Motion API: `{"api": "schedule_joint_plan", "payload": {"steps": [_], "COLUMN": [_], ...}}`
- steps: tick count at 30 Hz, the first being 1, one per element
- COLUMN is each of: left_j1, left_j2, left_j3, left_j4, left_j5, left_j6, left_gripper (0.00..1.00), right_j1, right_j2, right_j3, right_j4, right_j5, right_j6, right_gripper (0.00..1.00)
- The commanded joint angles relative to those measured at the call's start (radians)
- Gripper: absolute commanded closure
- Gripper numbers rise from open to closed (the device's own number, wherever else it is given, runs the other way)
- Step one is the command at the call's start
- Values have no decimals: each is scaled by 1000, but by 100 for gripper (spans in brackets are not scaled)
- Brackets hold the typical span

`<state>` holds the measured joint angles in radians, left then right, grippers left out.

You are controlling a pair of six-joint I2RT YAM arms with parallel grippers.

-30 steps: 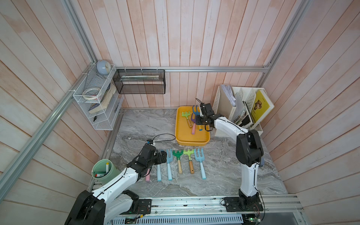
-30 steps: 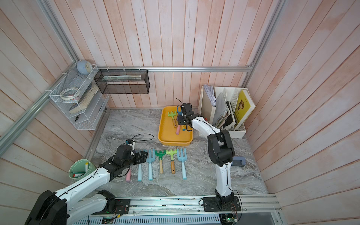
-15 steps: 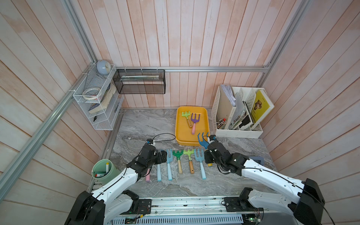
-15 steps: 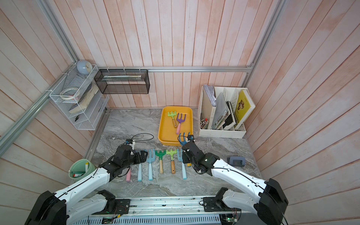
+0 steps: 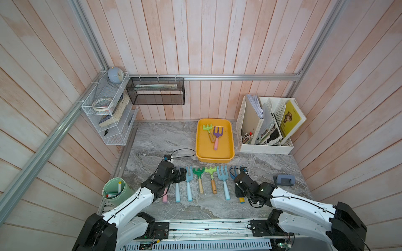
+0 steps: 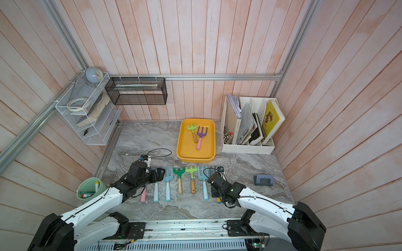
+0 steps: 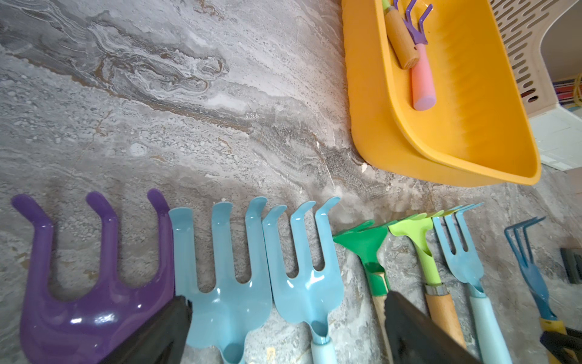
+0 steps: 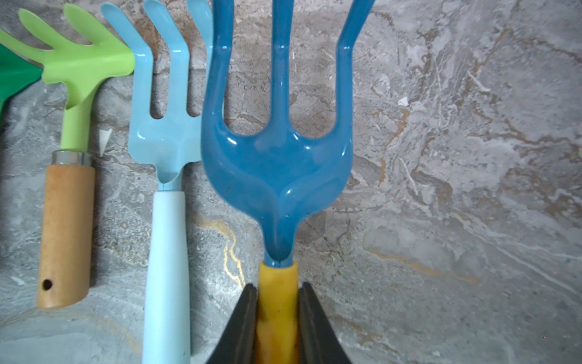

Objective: Take the hand rake out of the storage box
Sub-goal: Place the rake at the center of the board.

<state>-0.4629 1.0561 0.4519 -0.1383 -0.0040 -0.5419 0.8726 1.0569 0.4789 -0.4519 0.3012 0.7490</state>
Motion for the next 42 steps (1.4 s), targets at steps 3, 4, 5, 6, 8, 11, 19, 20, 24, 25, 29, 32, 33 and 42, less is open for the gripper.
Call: {"api": "schedule_joint_plan", "payload": {"steps": [3, 4, 5, 6, 8, 11, 19, 20, 24, 25, 29, 32, 33, 42], "left_j1": [6, 6, 6, 6, 6, 6, 6, 6, 6, 6, 6, 6, 6, 5], "left_j2": [-11, -11, -11, -10, -9, -8, -6, -5, -3, -2, 1, 4, 5, 10], "left_j3": [-7, -7, -7, -7, -7, -6, -5, -5, -5, -4, -5, -4, -4, -2], "left_j4": [17, 17, 16, 16, 16, 15, 19, 19, 17, 16, 19, 19, 19, 19], "left_j5": [12, 12, 12, 12, 10, 9, 13, 13, 13, 13, 13, 15, 16, 18], "left_j6": [16, 15, 16, 15, 15, 16, 17, 17, 17, 17, 17, 17, 17, 17], "left_gripper": [0, 0, 0, 0, 0, 0, 0, 0, 0, 0, 0, 0, 0, 0], "right_j1": [-39, -44, -53, -62, -68, -70, -75, -75, -75, -76, -75, -75, -76, -81], "right_j2": [60, 72, 83, 93, 108, 131, 221, 228, 238, 241, 241, 251, 256, 288], "right_j3": [-13, -10, -8, -9, -10, 0, 47, 46, 56, 62, 70, 73, 77, 91], "right_j4": [77, 75, 69, 71, 93, 111, 75, 83, 96, 92, 103, 113, 112, 110], "right_j5": [-9, 1, 11, 11, -5, -17, 14, 8, 11, 16, 10, 8, 12, 28], "right_j6": [-45, -37, -27, -27, -46, -60, -67, -71, -80, -82, -103, -112, -112, -114], "right_gripper": [100, 100, 100, 100, 100, 100, 90, 90, 89, 89, 84, 84, 84, 82]}}
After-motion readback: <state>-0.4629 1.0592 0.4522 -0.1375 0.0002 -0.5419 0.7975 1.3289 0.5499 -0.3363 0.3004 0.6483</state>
